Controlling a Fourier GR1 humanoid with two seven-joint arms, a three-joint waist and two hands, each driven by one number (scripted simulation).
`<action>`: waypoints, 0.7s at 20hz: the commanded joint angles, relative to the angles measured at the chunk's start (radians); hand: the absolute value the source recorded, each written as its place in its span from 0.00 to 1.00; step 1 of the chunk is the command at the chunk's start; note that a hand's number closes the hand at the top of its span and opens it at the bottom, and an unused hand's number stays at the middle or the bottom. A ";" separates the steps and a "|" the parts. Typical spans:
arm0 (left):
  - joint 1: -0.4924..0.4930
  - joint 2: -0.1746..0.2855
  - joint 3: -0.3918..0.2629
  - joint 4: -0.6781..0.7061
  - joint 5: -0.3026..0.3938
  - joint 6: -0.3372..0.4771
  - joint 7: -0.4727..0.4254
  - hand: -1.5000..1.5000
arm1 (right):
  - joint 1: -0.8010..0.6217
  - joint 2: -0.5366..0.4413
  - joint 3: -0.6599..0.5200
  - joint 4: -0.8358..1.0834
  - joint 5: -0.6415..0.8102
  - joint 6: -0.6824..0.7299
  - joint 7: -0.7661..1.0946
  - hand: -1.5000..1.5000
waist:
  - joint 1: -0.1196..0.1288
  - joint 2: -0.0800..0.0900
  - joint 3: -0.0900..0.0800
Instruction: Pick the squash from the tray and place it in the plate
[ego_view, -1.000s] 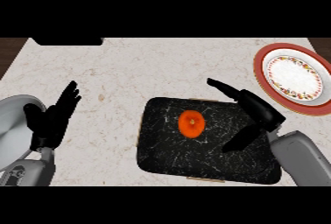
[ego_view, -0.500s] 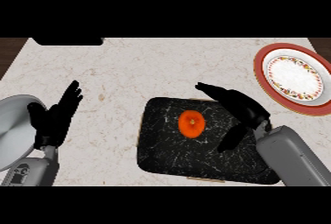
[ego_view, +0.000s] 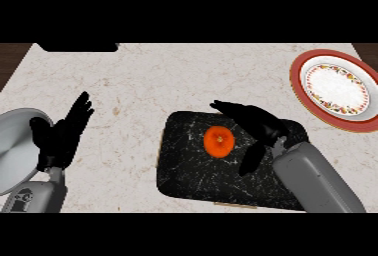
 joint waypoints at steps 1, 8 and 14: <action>-0.055 0.016 0.061 0.060 0.018 -0.054 -0.008 0.50 | -0.027 0.037 -0.033 0.116 0.074 -0.008 -0.065 0.00 | -0.001 0.002 0.000; 0.011 -0.004 0.051 -0.050 -0.022 -0.062 0.055 0.50 | -0.014 0.097 -0.037 0.129 0.196 -0.014 -0.059 0.00 | 0.000 0.000 0.000; -0.010 -0.090 0.012 -0.033 -0.082 0.008 0.048 0.50 | -0.087 0.150 -0.033 0.279 0.254 0.004 -0.117 0.00 | 0.002 0.001 0.000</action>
